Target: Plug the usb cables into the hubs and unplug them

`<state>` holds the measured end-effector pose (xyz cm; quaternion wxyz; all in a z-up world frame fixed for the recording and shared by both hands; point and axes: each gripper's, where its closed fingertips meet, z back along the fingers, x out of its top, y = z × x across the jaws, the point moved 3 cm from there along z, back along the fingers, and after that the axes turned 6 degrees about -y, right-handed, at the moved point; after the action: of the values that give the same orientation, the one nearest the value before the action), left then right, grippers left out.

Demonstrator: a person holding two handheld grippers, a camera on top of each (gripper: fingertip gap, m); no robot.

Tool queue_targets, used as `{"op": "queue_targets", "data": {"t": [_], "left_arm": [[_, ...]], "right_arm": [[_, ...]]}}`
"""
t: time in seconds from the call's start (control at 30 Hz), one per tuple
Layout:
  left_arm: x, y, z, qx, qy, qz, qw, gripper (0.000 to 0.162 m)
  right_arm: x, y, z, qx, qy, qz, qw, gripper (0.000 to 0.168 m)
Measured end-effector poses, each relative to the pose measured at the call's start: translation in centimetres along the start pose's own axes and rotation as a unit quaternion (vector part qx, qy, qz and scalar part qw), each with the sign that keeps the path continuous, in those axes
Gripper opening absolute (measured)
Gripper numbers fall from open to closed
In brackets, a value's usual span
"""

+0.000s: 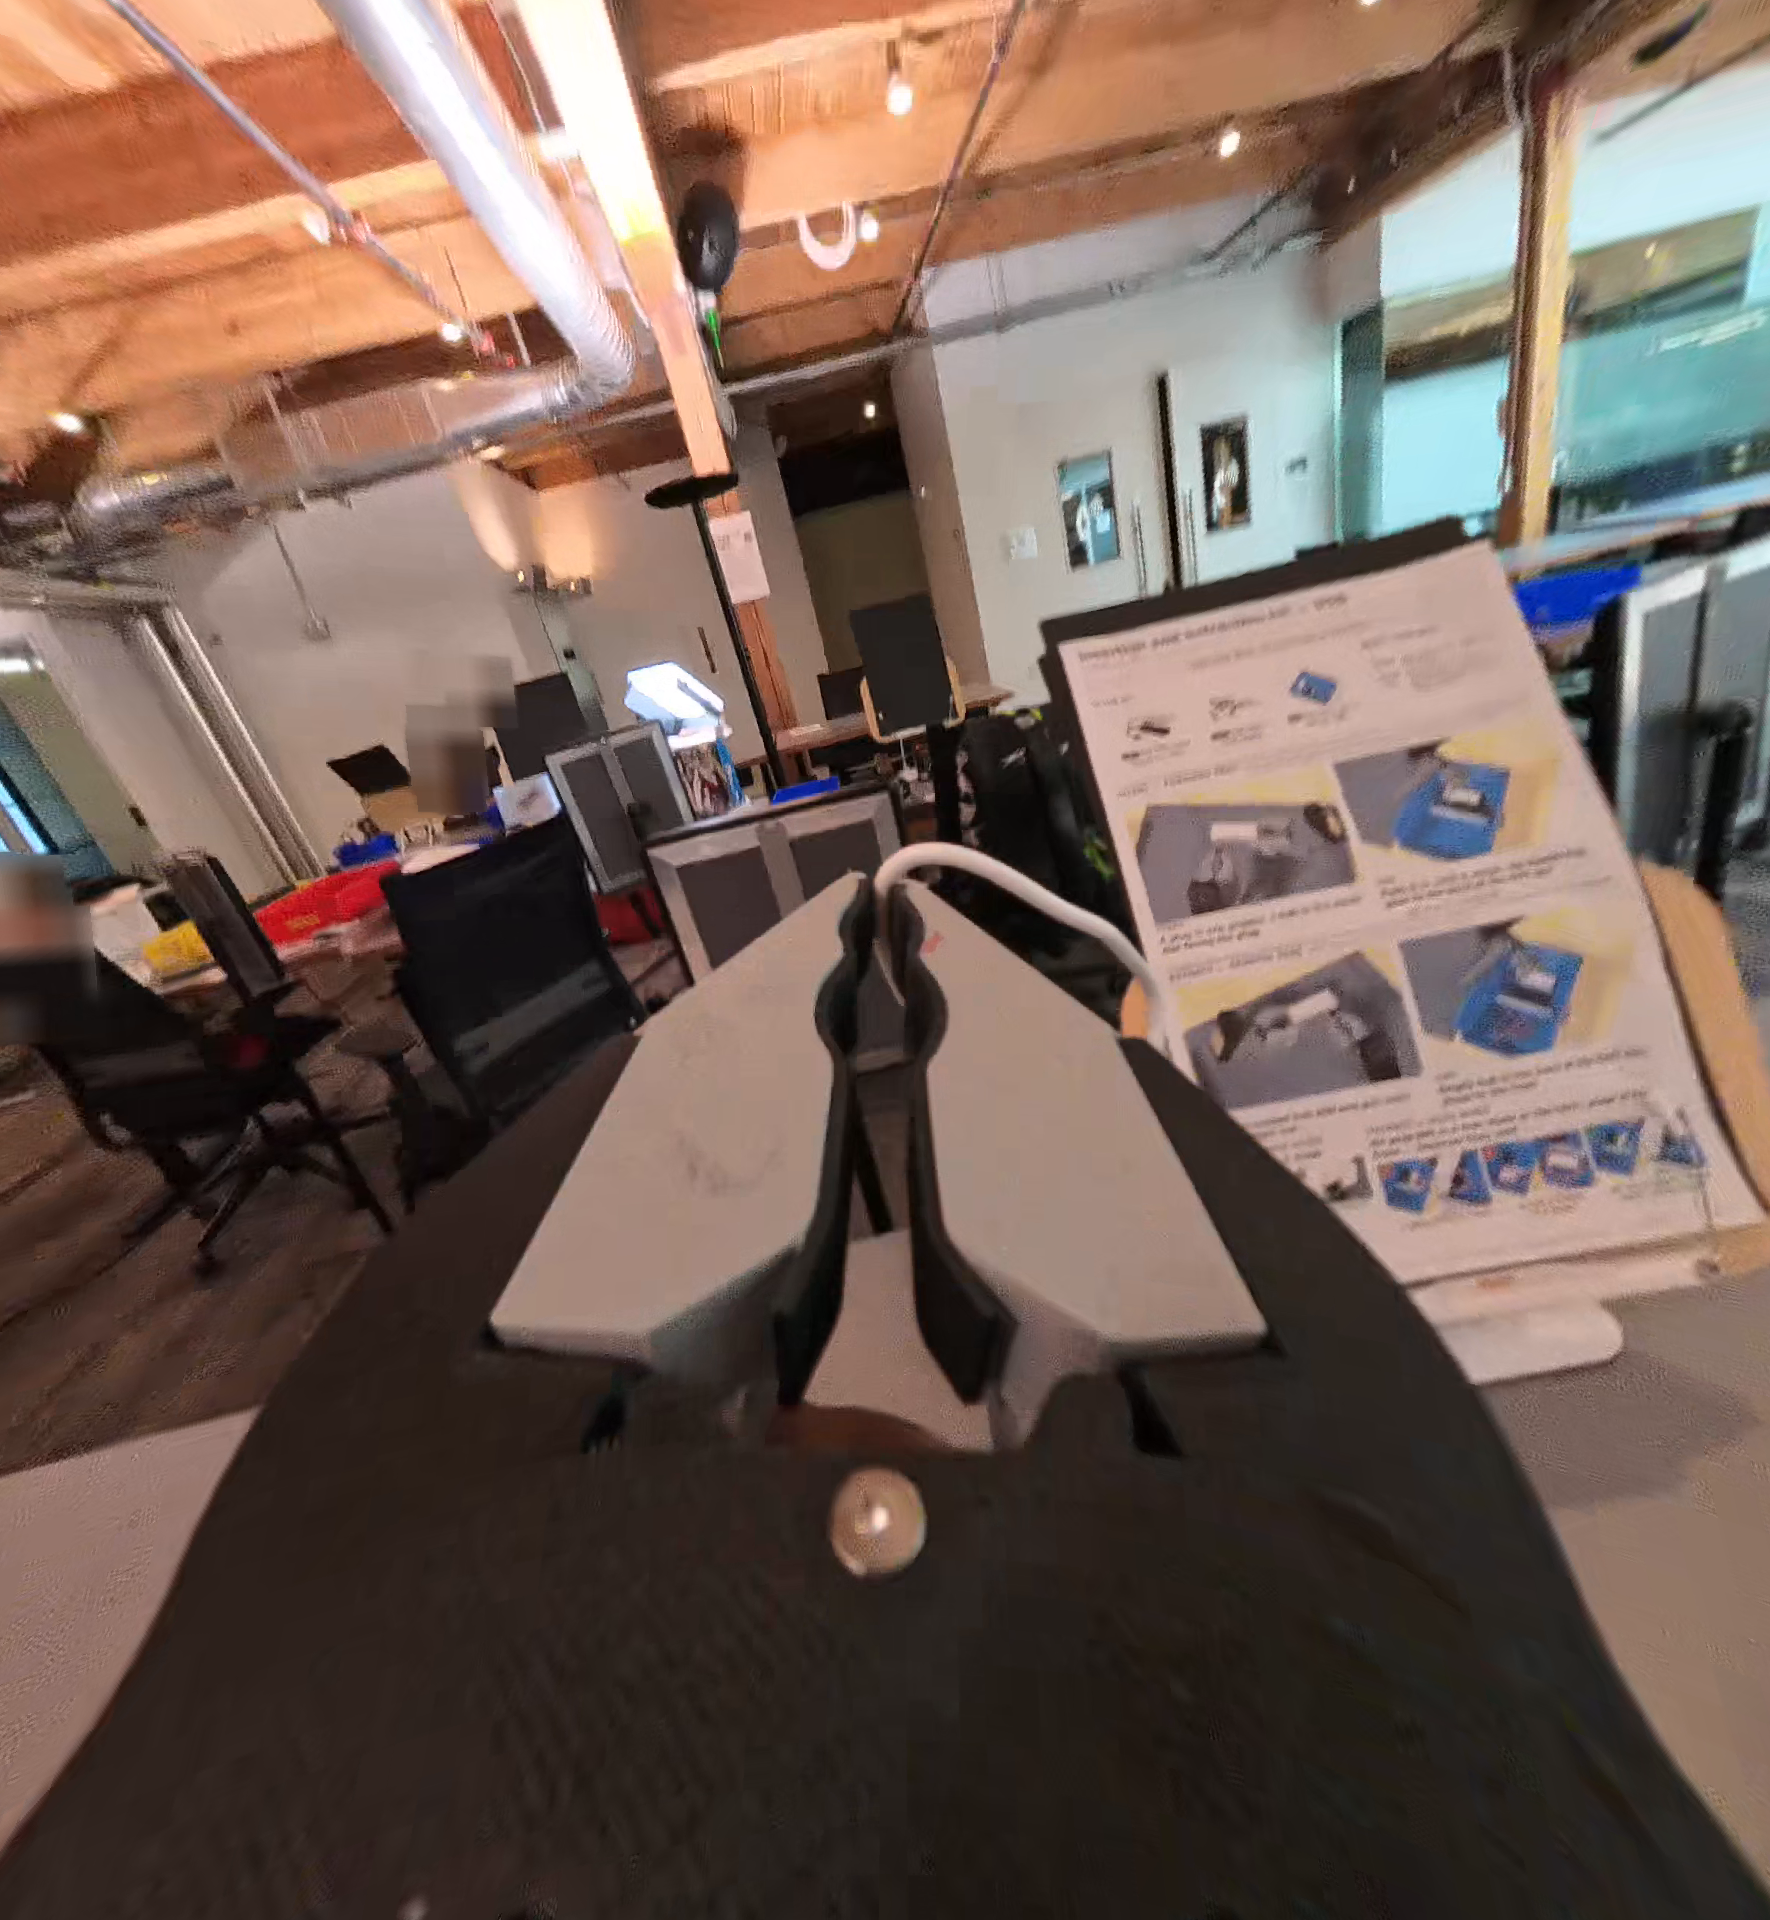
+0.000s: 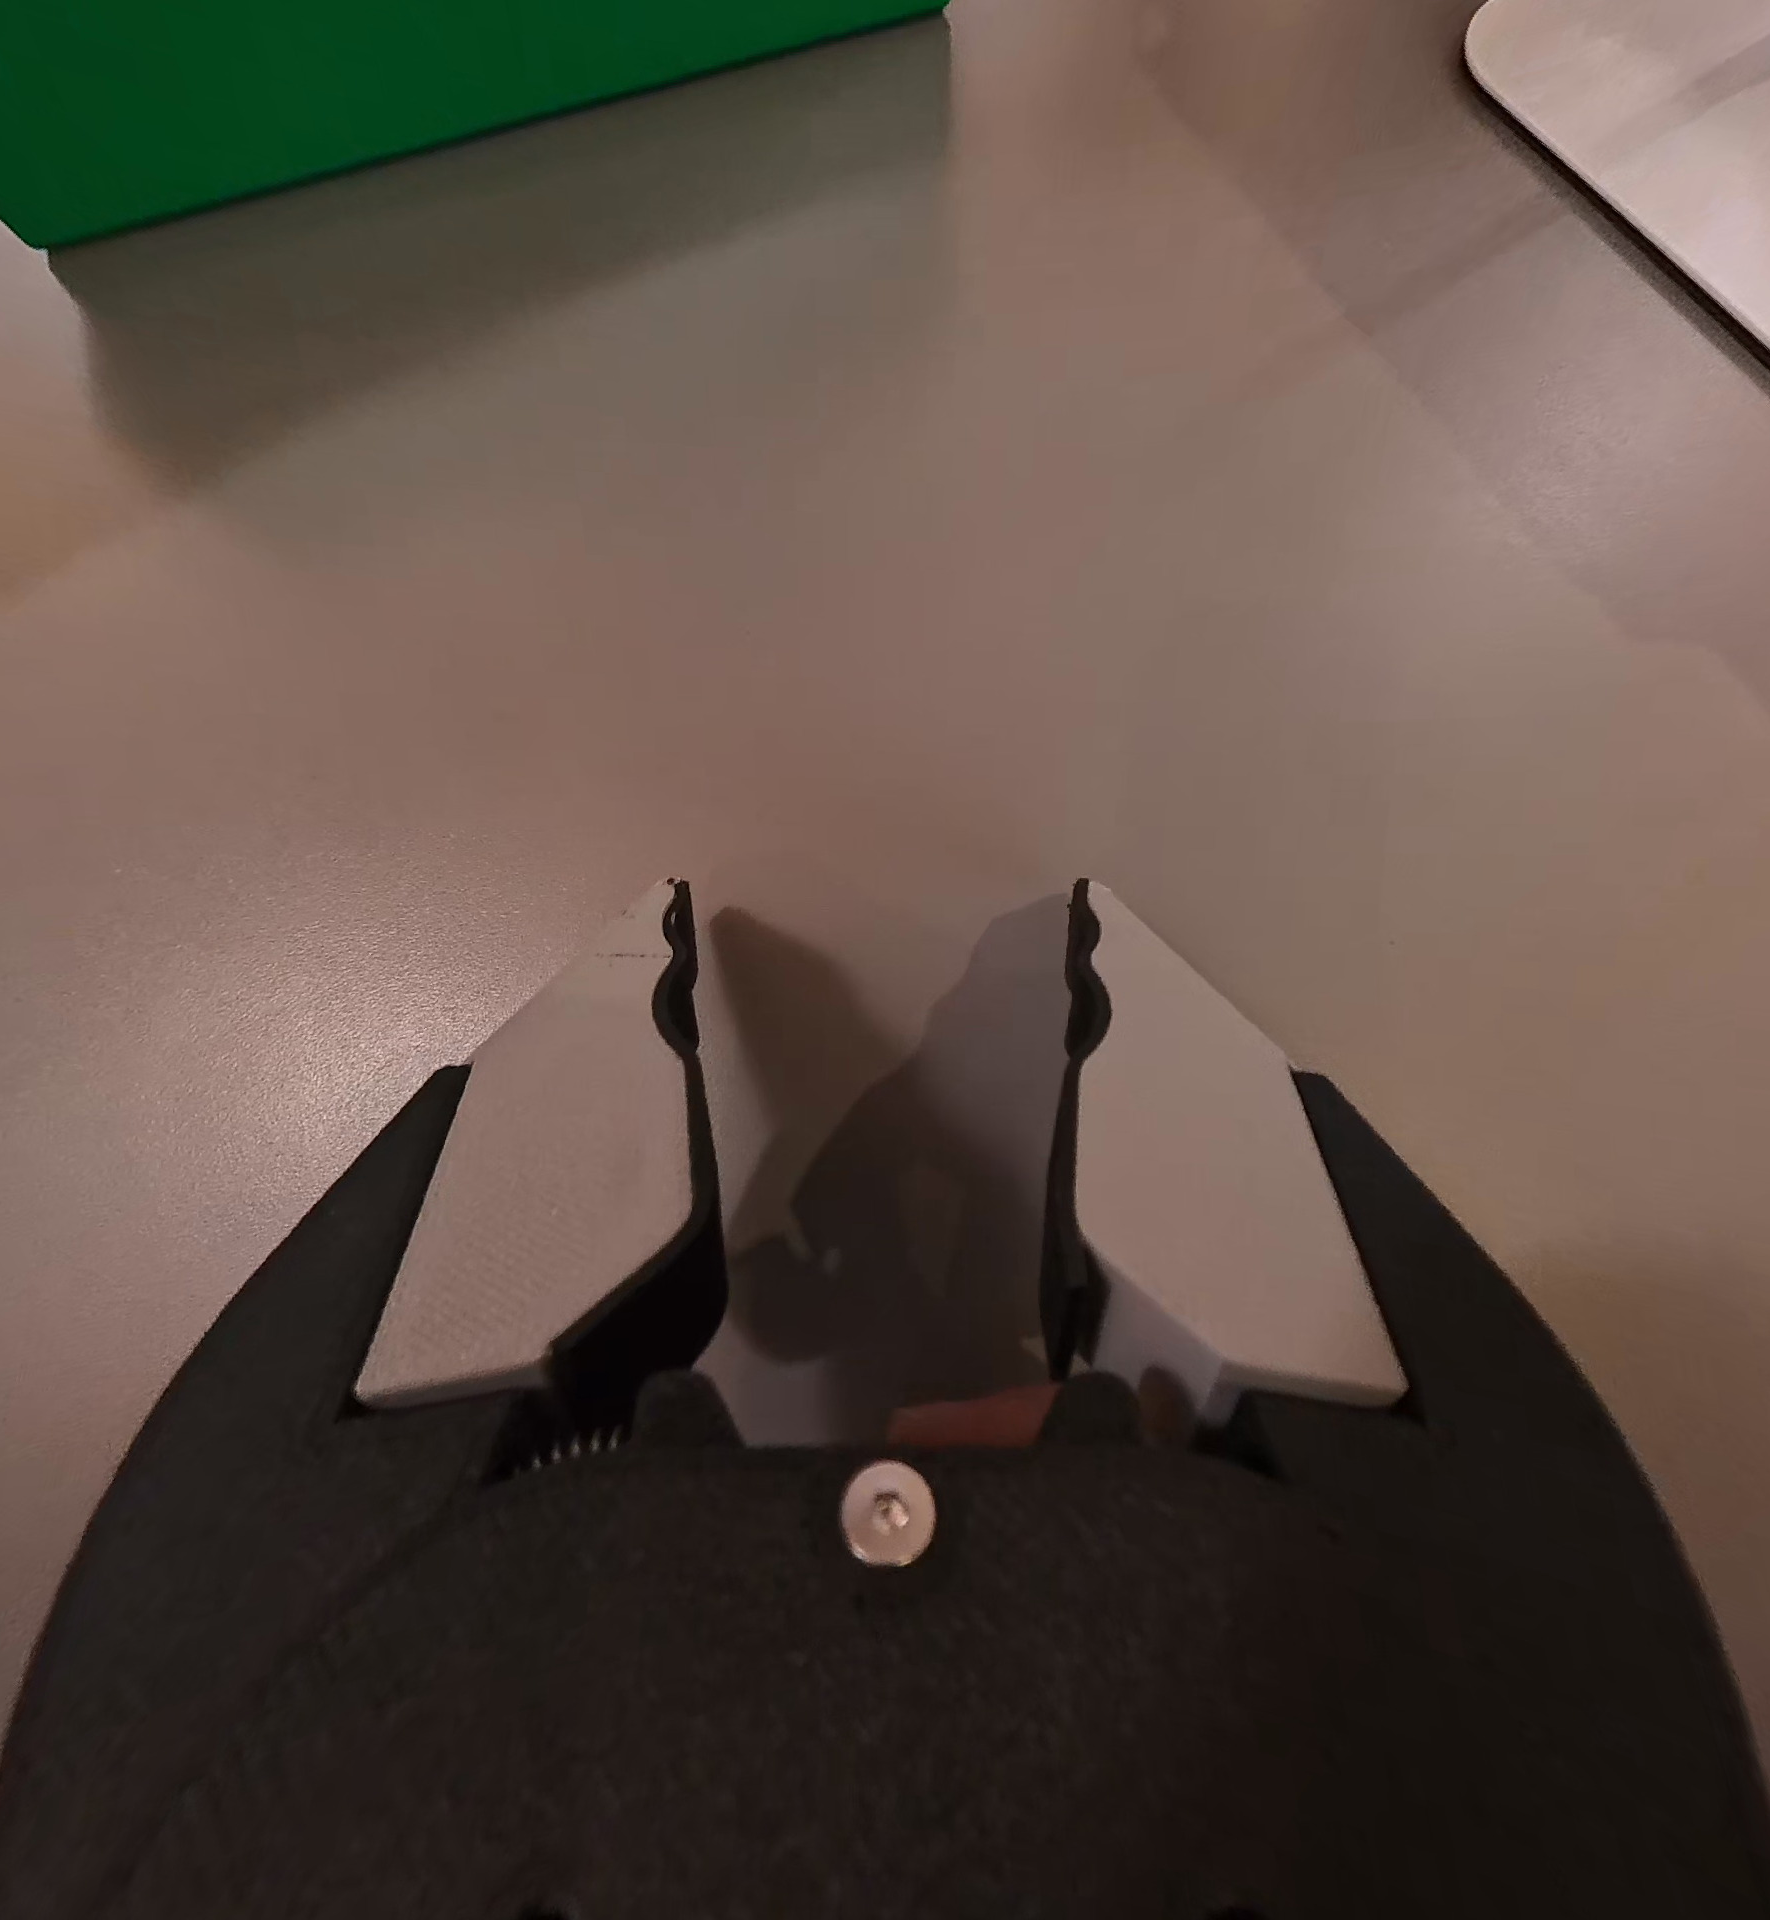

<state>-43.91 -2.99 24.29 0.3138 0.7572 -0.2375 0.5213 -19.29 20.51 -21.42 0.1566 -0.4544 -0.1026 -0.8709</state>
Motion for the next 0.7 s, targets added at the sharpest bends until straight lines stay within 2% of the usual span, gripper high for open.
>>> {"op": "queue_targets", "data": {"t": [0.07, 0.13, 0.3, 0.43, 0.7], "left_arm": [[-1.4, 0.8, -0.6, 0.033, 0.057, -0.080, 0.995, 0.000], [0.1, 1.1, -1.0, 0.054, 0.046, -0.154, 0.986, 0.000], [9.0, 0.4, -2.3, 0.064, -0.002, -0.166, 0.984, 0.000], [15.0, 0.1, -2.8, 0.080, -0.009, -0.196, 0.977, 0.000], [21.1, -0.4, -1.6, 0.103, -0.015, -0.230, 0.968, 0.000]], "right_arm": [[0.0, 0.0, 0.0, 0.000, 0.000, 0.000, 1.000, 0.070], [0.0, 0.0, 0.0, 0.001, 0.001, -0.002, 1.000, 0.070], [0.0, -0.1, 0.0, 0.000, 0.001, -0.006, 1.000, 0.070], [0.0, -0.2, 0.0, 0.001, 0.000, -0.009, 1.000, 0.070], [0.0, 0.0, 0.0, -0.001, 0.001, -0.003, 1.000, 0.070]]}}
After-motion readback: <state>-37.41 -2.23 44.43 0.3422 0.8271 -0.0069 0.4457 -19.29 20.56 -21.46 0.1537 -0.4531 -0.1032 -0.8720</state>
